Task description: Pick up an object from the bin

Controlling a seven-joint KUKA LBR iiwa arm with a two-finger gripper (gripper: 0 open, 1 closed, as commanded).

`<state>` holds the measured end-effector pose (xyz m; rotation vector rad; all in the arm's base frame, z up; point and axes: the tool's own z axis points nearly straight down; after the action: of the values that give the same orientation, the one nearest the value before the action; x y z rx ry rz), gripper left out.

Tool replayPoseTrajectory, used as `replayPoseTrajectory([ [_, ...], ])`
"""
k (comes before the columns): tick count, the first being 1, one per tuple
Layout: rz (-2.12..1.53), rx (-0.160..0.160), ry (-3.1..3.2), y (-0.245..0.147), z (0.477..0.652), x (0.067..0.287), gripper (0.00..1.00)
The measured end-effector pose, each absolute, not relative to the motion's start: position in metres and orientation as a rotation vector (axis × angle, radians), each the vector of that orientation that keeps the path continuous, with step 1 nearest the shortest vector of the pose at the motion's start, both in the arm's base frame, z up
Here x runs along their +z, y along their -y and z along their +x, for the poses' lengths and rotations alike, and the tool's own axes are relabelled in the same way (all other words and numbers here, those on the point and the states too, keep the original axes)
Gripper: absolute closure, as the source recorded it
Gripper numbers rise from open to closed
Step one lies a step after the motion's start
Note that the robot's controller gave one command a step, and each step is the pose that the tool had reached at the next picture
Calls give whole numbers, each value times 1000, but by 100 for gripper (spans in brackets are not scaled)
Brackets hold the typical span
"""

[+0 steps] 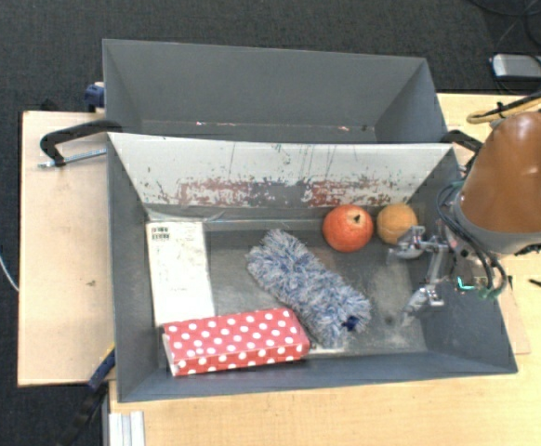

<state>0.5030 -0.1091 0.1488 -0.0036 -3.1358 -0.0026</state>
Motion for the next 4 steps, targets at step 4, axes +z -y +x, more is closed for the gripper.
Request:
replayPoseTrajectory([
  [4, 215, 0, 3143, 55, 578, 175, 0],
])
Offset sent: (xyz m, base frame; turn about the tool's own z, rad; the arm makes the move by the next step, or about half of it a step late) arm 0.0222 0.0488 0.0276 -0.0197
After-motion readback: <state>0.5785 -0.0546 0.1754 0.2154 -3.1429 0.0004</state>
